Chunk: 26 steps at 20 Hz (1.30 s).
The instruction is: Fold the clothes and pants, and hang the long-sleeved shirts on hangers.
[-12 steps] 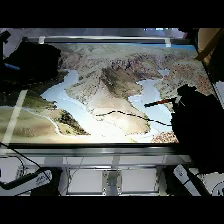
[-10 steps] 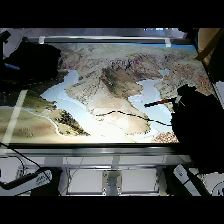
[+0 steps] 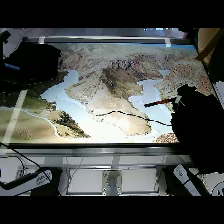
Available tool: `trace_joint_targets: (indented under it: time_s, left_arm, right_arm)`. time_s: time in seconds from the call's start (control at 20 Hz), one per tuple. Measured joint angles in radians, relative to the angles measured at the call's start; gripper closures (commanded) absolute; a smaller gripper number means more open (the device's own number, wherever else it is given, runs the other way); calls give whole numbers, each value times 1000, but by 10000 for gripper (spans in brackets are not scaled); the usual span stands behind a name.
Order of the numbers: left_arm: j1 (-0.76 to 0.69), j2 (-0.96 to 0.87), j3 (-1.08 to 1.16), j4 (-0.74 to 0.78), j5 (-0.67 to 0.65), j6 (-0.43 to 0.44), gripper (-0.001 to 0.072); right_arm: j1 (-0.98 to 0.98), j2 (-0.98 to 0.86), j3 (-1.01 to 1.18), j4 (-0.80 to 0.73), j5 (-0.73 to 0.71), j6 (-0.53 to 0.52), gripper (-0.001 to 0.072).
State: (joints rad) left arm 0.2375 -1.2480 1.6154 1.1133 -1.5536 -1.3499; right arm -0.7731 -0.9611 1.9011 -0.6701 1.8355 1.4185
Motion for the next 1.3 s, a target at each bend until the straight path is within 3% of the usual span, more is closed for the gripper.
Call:
trace_joint_targets:
  time_s: [0.05,0.15,0.2,0.35,0.6,0.7,0.85,0.9,1.0,1.3]
  left_arm:
    - [0,-3,0,0,16,1,574]
    - [1,-17,0,4,63,4,17]
    - [1,-29,0,11,97,3,-13]
    - [1,-92,0,32,251,-51,-13]
    - [6,-290,0,38,576,-360,-7]
    - [17,-393,0,-17,690,-476,-7]
    - [45,-548,0,-210,818,-571,-3]
    - [54,-592,0,-284,846,-589,51]
    - [68,-670,0,-423,893,-612,333]
    - [82,-760,0,-583,1050,-634,351]
  right_arm:
    - [0,0,0,0,0,0,689]
    - [0,-6,0,0,-4,0,689]
    - [0,-9,0,-1,-6,0,688]
    - [0,-24,0,-1,-12,0,689]
    - [0,-29,0,4,-13,1,689]
    - [0,-23,0,9,-13,2,689]
    - [0,-17,0,14,-14,19,689]
    - [0,-16,0,16,-14,33,689]
    - [0,-14,0,16,-18,58,689]
    - [0,-14,0,18,-22,97,689]
